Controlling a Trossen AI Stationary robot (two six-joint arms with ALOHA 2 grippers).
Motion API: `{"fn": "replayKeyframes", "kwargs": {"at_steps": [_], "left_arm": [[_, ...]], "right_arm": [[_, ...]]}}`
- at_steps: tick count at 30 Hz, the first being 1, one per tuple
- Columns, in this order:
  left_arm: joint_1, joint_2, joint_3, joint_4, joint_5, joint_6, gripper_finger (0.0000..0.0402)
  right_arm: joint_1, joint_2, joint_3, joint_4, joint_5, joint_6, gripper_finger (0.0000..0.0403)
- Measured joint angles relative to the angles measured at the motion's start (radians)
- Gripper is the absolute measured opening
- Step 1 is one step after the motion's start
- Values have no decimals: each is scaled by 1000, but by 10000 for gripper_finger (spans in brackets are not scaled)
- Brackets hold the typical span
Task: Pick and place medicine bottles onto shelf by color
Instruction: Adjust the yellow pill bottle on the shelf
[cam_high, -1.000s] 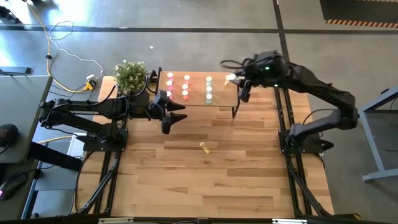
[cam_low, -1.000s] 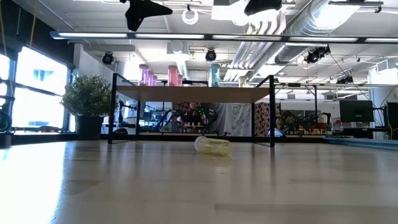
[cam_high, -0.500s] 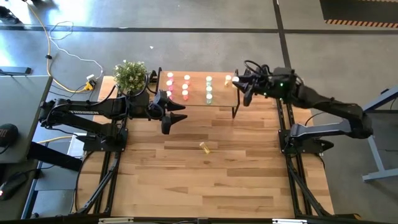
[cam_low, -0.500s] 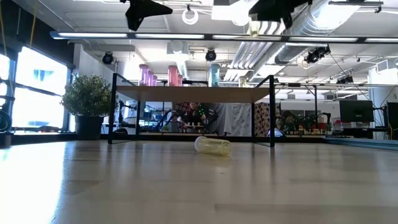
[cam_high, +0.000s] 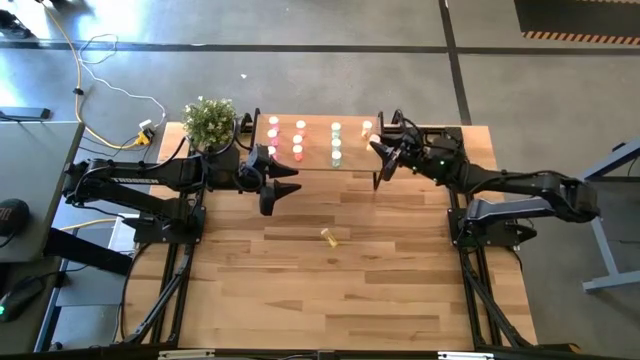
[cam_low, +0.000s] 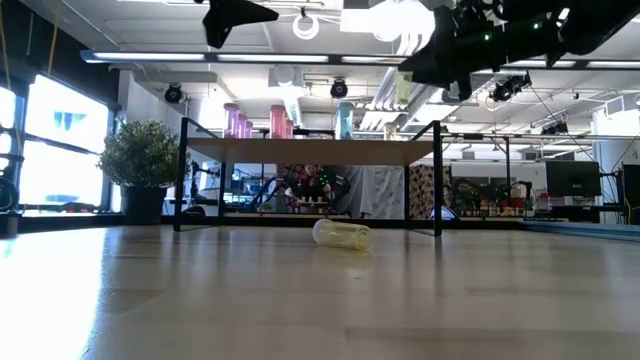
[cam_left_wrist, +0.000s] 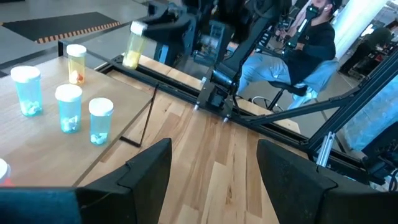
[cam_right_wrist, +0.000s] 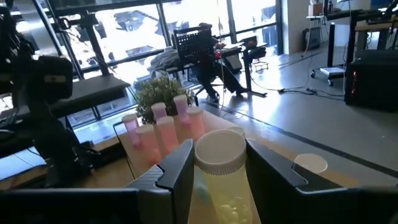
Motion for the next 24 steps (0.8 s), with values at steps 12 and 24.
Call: {"fn": "replayKeyframes", "kwargs": {"at_steps": [12, 24], "left_arm": [[0, 0, 0, 35, -3, 0, 227], [0, 0, 0, 35, -3, 0, 227]], "right_arm": [[-15, 132, 3, 7, 1, -36, 126], [-46, 151, 4, -12, -12, -51, 126]]}}
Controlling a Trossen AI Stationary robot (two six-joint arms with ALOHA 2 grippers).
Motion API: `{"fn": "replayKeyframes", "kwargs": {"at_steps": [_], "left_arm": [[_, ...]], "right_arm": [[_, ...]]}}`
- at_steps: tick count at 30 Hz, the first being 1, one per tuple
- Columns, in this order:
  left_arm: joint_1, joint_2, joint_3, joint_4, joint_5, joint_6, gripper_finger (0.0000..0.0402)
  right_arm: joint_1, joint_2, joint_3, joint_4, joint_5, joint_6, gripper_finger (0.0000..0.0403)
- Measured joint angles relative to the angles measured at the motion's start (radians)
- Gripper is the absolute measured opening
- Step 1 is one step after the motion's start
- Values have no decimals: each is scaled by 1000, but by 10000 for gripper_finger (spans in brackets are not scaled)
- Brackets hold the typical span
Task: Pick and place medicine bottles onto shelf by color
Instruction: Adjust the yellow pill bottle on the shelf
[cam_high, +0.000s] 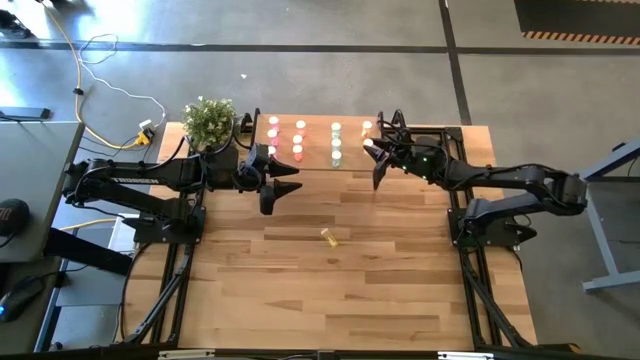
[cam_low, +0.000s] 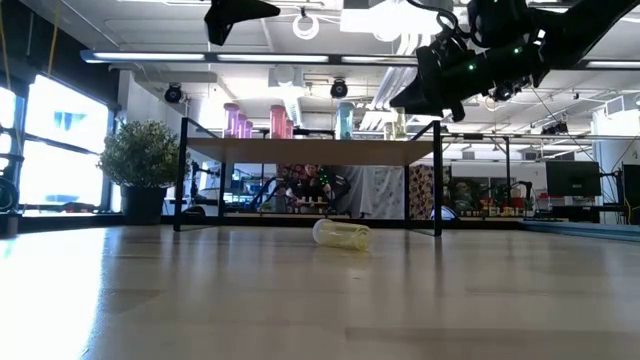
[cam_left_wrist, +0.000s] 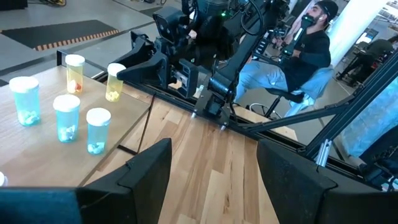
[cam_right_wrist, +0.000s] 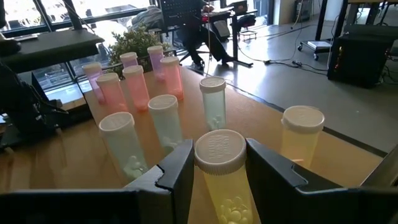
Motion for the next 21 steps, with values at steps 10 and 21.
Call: {"fn": "replayKeyframes", "kwargs": {"at_steps": [10, 21], "left_arm": [[0, 0, 0, 0, 0, 0, 227], [0, 0, 0, 0, -21, 0, 227]], "right_arm": [[0, 45, 0, 26, 0, 18, 126], [0, 45, 2, 0, 7, 17, 126]]}}
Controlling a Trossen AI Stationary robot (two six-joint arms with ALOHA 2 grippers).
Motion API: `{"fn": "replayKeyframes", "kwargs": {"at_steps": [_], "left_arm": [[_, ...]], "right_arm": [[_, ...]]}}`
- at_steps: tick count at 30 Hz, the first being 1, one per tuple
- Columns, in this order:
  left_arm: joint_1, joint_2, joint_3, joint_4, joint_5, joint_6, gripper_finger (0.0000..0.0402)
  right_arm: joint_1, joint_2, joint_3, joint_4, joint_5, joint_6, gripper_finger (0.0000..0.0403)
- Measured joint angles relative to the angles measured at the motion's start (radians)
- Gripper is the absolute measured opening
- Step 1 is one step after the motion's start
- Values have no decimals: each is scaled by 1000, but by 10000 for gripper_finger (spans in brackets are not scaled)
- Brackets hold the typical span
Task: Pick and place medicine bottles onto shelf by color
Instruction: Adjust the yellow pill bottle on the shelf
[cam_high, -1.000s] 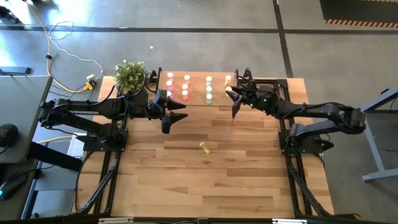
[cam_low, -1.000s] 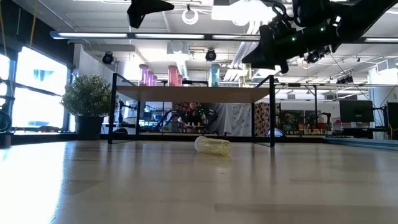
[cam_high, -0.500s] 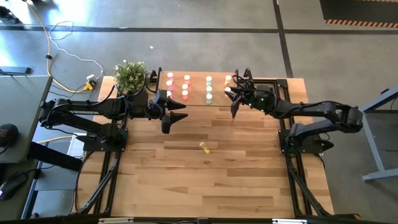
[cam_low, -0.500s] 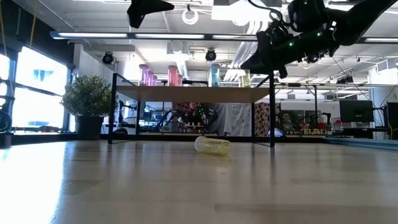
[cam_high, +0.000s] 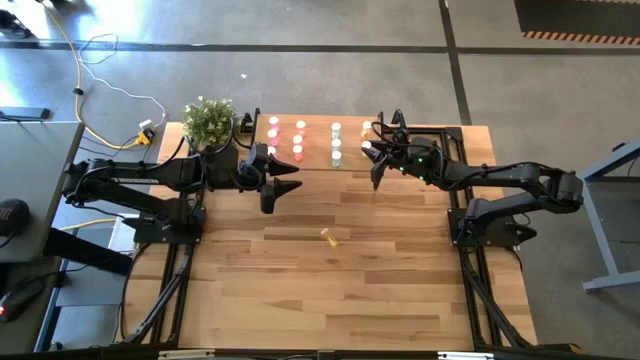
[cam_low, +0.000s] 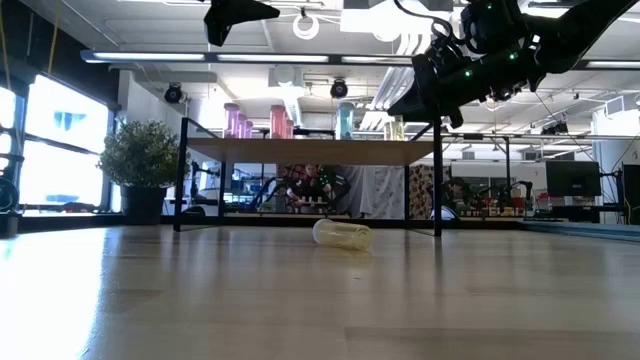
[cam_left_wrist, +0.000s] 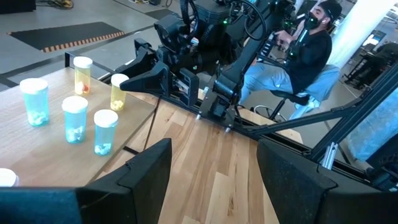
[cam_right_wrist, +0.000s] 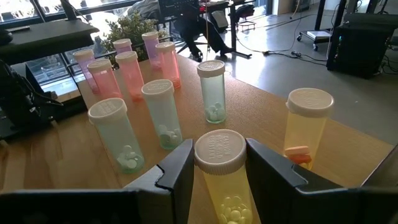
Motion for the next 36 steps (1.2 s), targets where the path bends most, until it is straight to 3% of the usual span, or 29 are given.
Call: {"fn": "replayKeyframes", "kwargs": {"at_steps": [11, 24, 36], "left_arm": [[0, 0, 0, 0, -2, 0, 227], [0, 0, 0, 0, -3, 0, 227], [0, 0, 0, 0, -5, 0, 227]], "right_arm": [[0, 0, 0, -1, 1, -21, 129], [0, 0, 0, 3, 11, -19, 166], [0, 0, 0, 29, 32, -61, 168]]}}
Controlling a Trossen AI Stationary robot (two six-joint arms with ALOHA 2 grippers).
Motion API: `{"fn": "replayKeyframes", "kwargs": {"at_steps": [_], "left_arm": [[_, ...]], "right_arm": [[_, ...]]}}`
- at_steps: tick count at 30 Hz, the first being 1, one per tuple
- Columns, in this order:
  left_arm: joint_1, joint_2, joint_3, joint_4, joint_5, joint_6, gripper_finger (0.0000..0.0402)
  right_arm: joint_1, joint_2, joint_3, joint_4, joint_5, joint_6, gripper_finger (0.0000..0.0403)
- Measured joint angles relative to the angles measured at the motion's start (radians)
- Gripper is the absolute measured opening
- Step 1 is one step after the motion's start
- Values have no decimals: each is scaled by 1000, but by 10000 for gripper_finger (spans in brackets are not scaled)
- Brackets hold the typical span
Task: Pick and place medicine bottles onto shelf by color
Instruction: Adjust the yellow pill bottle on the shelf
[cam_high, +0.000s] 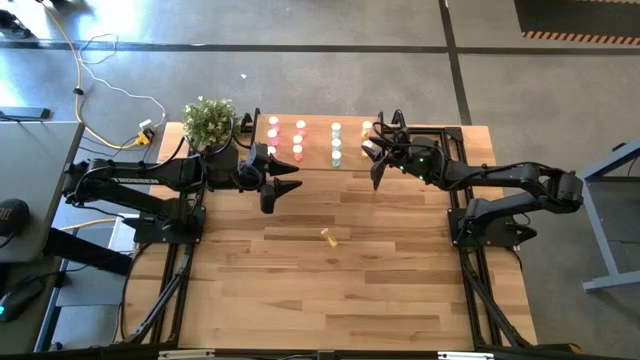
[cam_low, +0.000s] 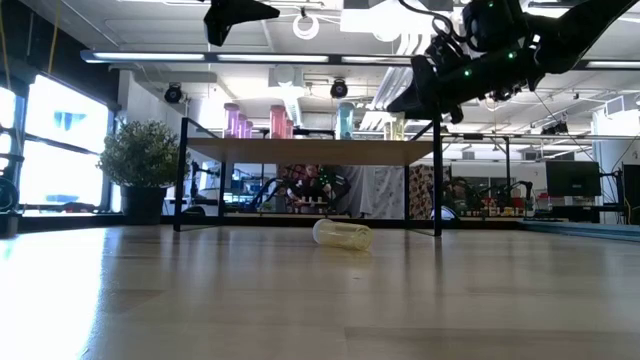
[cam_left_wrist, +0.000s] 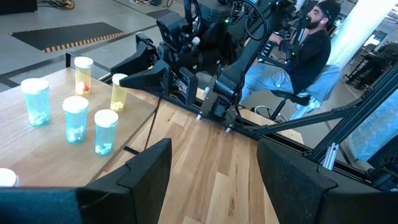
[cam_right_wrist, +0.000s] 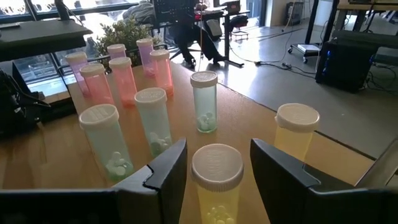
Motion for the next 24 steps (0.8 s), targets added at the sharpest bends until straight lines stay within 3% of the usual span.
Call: {"fn": "replayKeyframes", "kwargs": {"at_steps": [10, 24], "left_arm": [[0, 0, 0, 0, 0, 0, 227], [2, 0, 0, -1, 1, 45, 227]], "right_arm": [[0, -16, 0, 43, 0, 4, 168], [70, -184, 9, -59, -64, 43, 168]]}}
